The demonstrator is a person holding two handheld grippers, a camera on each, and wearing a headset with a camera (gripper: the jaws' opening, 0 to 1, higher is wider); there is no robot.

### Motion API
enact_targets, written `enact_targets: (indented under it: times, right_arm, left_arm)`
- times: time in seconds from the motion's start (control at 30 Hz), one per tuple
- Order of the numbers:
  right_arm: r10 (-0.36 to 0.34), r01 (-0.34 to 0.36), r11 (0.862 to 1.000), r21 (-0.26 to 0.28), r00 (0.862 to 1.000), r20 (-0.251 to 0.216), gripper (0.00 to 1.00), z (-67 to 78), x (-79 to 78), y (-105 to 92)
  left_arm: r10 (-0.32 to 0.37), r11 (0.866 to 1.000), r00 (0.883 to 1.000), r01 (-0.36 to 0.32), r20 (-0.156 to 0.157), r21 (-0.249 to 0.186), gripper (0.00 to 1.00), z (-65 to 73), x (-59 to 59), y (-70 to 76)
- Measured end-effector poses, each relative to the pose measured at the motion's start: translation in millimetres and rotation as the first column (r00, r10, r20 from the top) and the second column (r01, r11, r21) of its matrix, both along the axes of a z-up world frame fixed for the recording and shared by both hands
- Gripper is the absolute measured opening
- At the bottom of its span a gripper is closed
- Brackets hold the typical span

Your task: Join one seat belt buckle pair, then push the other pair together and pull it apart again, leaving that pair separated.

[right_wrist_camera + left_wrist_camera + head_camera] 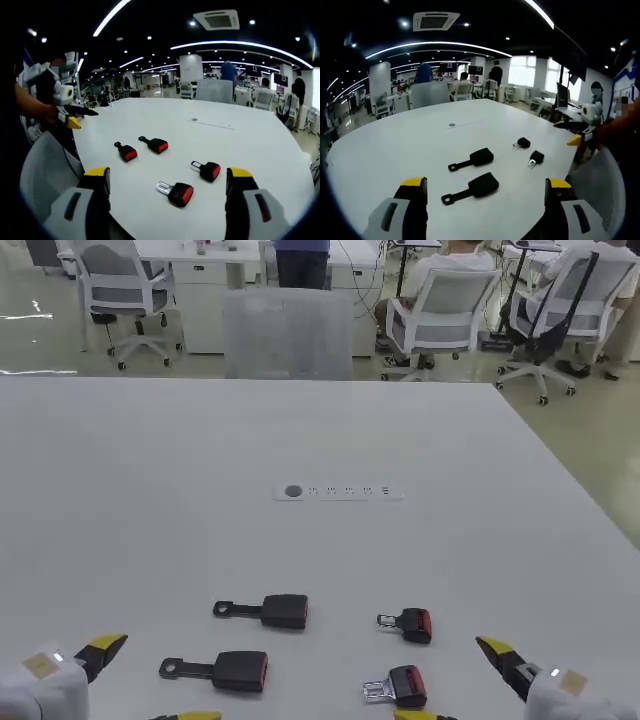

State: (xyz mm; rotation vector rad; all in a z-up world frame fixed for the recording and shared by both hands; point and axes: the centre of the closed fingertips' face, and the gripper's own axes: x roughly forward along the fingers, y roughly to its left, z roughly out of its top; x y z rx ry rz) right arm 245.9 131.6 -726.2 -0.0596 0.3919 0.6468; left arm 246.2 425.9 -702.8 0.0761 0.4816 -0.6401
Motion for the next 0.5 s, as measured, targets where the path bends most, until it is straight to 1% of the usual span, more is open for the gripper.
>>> enact_targets:
  times: [0.3,0.5]
  right_arm:
    - [0.001,-0.001,1.0,0.0,1.0,-0.003,0.98,-1.5,0.0,0.3]
    - [0.014,-0.014,1.0,-0.001,1.0,-0.008,0.98,-3.4,-0.7,1.8]
  left_arm:
    - [0.003,1.0,1.0,-0.003,0.003,0.004,1.0,0.7,1.7,1.8]
    - [-0.004,1.0,1.0,0.004,-0.005,0.008,1.0,-1.1,0.8,2.3]
